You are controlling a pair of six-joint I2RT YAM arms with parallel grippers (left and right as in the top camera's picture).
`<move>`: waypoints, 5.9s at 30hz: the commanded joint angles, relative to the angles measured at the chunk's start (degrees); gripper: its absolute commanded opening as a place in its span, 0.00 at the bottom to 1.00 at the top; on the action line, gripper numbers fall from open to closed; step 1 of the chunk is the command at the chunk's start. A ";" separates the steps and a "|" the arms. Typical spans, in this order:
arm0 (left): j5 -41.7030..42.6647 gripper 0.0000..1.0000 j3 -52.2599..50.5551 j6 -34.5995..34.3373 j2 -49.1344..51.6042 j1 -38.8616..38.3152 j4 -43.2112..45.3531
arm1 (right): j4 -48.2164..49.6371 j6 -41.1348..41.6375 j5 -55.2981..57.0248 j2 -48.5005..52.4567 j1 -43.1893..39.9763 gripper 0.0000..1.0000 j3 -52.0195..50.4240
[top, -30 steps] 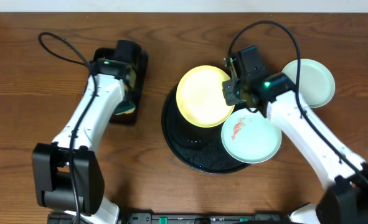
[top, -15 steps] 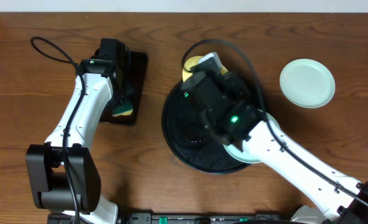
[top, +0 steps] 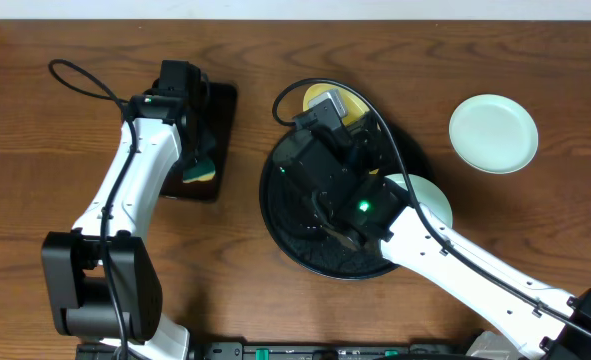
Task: Clean dirty plates on tray and stack at the side
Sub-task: 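Grip the yellow plate rim with the right gripper and lift, then carry the yellow plate right and stack it on the green plate, then move the right gripper to the rim of the remaining green plate, then drag the red-stained green plate toward the tray center with right gripper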
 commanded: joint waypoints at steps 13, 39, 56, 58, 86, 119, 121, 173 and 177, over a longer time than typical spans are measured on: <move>-0.26 0.07 -5.35 -8.61 0.68 0.04 0.96 | -1.55 3.61 0.26 -1.09 -0.46 0.01 0.15; -0.26 0.07 -5.35 -8.63 0.68 0.02 1.16 | -2.54 12.22 -4.17 -1.09 -3.69 0.01 0.15; -0.26 0.08 -5.35 -8.63 0.68 0.02 1.16 | -6.47 26.84 -57.18 -1.07 -43.80 0.01 0.00; -0.26 0.08 -5.35 -8.63 0.68 0.02 1.16 | -6.25 27.96 -57.11 -1.07 -48.30 0.01 -0.37; -0.22 0.07 -5.35 -8.66 0.68 -0.24 1.77 | 14.36 39.95 -57.24 10.38 -71.63 0.12 -14.78; -0.07 0.07 -5.35 -8.85 0.68 -0.24 1.97 | -26.16 32.13 -72.94 -13.29 -60.04 0.63 -14.53; -0.04 0.07 -5.35 -8.85 0.68 -0.24 1.95 | -25.86 34.07 -71.52 -13.29 -57.92 0.61 -15.96; -0.07 0.07 -5.35 -8.85 0.68 -0.24 2.10 | -6.12 38.64 -76.72 -12.57 -45.59 0.01 -33.20; -0.04 0.07 -5.35 -8.85 0.68 -0.24 2.45 | -3.08 36.68 -76.89 -12.55 -43.17 0.01 -32.02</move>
